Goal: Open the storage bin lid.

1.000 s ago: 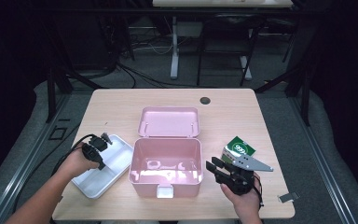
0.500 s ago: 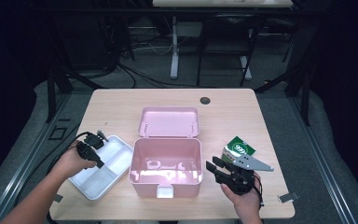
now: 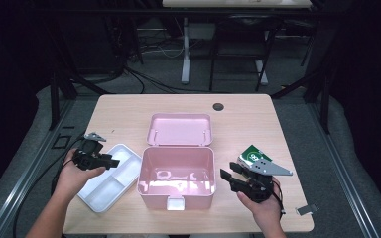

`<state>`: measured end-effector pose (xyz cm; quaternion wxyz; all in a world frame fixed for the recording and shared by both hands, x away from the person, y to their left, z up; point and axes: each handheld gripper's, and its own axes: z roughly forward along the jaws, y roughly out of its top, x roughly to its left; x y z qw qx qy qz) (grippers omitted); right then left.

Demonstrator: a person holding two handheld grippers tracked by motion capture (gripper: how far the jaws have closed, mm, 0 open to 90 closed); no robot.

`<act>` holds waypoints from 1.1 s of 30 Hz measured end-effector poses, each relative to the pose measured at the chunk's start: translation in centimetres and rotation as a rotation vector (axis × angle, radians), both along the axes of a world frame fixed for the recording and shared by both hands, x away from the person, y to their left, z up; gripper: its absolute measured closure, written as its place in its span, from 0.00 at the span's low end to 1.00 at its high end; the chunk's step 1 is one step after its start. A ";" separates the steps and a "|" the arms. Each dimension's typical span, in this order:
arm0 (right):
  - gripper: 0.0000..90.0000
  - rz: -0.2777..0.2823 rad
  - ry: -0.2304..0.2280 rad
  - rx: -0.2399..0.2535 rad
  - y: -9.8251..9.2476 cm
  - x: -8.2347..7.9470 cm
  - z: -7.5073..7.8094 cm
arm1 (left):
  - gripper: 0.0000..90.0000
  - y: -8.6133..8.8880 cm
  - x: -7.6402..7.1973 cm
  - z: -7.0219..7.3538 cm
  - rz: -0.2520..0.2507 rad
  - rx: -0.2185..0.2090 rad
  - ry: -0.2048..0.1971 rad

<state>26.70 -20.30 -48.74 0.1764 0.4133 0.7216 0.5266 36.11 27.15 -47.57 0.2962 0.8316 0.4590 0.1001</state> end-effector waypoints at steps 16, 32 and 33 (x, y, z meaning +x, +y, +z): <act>0.56 -0.004 0.062 -0.130 -1.3 1.4 1.4 | 0.59 0.5 -2.1 2.8 0.005 -0.174 -0.217; 0.45 -0.016 0.070 -0.249 -1.2 3.8 2.9 | 0.51 0.9 -3.0 3.2 -0.029 -0.175 -0.246; 0.44 -0.018 0.067 -0.271 -1.2 4.0 2.9 | 0.51 0.9 -3.0 3.2 -0.031 -0.176 -0.245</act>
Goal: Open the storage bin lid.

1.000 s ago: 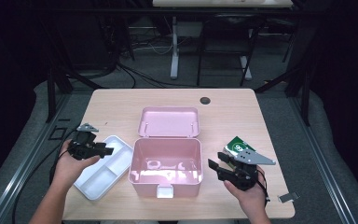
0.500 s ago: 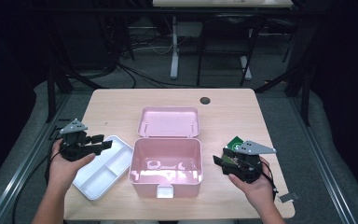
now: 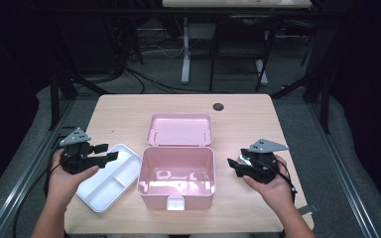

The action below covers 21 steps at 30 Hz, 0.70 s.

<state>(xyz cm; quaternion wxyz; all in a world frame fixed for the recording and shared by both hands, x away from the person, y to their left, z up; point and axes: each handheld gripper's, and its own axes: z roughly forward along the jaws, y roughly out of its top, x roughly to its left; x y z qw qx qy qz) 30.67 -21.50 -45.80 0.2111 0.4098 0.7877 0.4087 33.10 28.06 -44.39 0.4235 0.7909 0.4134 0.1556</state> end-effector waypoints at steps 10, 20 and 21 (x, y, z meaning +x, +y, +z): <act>0.31 0.004 0.047 -0.120 -1.1 1.3 0.2 | 0.51 0.3 -0.1 0.1 0.000 -0.009 -0.002; 0.29 -0.003 0.141 -0.205 -1.5 3.4 0.0 | 0.50 0.9 -0.1 0.2 0.022 -0.031 0.000; 0.29 0.000 0.149 -0.219 -1.5 3.6 0.0 | 0.50 1.0 -0.1 0.2 0.023 -0.032 -0.003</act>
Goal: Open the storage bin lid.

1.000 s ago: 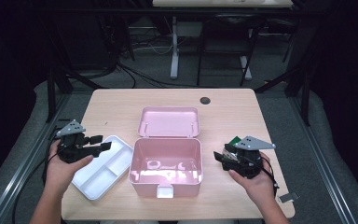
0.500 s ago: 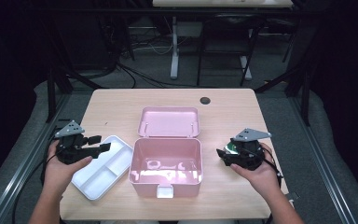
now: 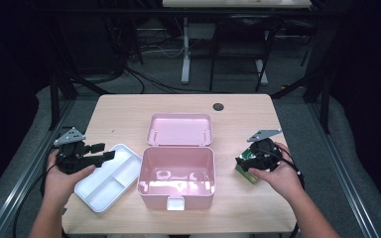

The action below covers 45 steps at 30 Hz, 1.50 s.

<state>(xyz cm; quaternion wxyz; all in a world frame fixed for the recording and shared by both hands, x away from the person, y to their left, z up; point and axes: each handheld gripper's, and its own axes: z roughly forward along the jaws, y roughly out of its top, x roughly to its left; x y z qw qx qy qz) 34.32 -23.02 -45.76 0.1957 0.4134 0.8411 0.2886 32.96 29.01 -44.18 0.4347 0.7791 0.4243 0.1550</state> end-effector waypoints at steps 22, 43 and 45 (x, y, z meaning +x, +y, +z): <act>0.17 -0.043 0.221 -0.154 -0.2 4.6 1.1 | 0.50 0.3 -0.1 0.1 0.005 -0.011 0.007; 0.07 -0.007 0.397 -0.268 -1.0 6.8 -0.5 | 0.50 0.5 0.0 0.0 0.005 -0.020 0.014; 0.06 0.006 0.396 -0.269 -1.0 6.9 -0.8 | 0.50 0.5 0.0 0.0 0.007 -0.022 0.017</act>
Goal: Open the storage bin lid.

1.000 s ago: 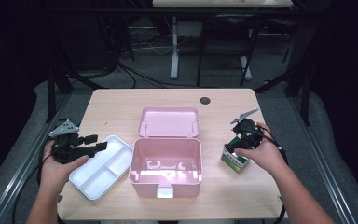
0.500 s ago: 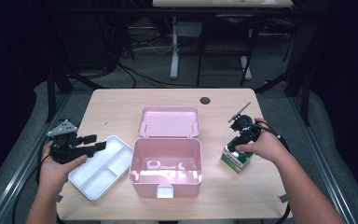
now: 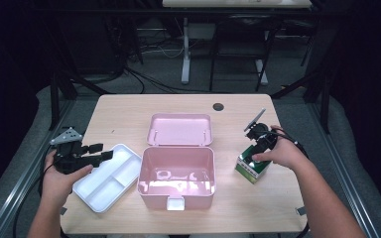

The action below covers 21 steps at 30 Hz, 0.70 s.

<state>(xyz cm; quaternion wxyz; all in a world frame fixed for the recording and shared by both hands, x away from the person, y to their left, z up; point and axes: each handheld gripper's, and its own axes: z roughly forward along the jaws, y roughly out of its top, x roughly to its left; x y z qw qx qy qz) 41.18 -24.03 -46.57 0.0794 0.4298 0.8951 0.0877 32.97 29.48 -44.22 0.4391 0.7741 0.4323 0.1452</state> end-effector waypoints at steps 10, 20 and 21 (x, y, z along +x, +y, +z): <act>0.07 0.023 0.044 -0.013 0.2 0.2 -1.5 | 0.50 -0.1 0.1 -0.2 -0.005 -0.001 0.008; 0.11 0.039 0.072 -0.016 0.3 0.3 -1.8 | 0.50 -0.1 0.1 -0.2 -0.004 -0.005 0.011; 0.11 0.034 0.074 -0.017 0.3 0.3 -1.8 | 0.50 -0.1 0.1 -0.2 -0.006 -0.005 0.010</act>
